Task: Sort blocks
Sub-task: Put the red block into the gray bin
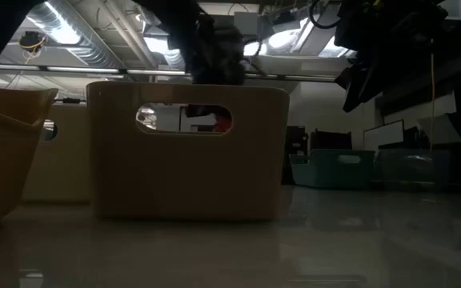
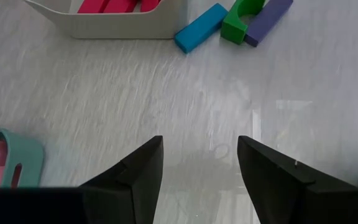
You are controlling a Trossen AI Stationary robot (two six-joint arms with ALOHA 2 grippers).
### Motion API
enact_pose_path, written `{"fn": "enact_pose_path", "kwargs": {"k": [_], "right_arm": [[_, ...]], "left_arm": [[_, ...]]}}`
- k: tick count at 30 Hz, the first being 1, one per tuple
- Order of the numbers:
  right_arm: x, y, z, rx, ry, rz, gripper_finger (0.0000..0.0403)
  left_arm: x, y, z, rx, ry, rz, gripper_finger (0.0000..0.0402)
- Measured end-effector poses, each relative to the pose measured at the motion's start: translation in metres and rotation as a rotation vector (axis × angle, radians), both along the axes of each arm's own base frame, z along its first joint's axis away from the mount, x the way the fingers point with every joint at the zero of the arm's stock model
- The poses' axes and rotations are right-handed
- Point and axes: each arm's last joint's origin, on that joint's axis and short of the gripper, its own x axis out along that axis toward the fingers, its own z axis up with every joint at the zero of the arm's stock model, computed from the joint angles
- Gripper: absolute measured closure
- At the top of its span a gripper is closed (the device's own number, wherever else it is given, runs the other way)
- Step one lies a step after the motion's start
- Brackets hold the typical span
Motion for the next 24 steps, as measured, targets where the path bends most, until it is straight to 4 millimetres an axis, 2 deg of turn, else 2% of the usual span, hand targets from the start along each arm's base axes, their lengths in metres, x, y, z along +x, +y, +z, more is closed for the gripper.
{"fn": "enact_pose_path", "kwargs": {"k": [8, 13, 18, 24], "right_arm": [[0.000, 0.000, 0.000, 0.000, 0.000, 0.000, 0.0196], [0.000, 0.000, 0.000, -0.001, -0.005, 0.000, 0.0196], [0.000, 0.000, 0.000, -0.001, -0.005, 0.000, 0.0196], [0.000, 0.000, 0.000, -0.001, -0.005, 0.000, 0.0196]], "left_arm": [[0.017, -0.092, 0.000, -0.011, -0.066, -0.486, 0.0378], [0.021, -0.136, -0.002, 0.156, -0.031, -0.571, 0.0371], [0.021, -0.161, -0.003, 0.426, 0.057, -0.513, 0.0335], [0.020, -0.166, -0.003, 0.567, 0.096, -0.445, 0.0275]]}}
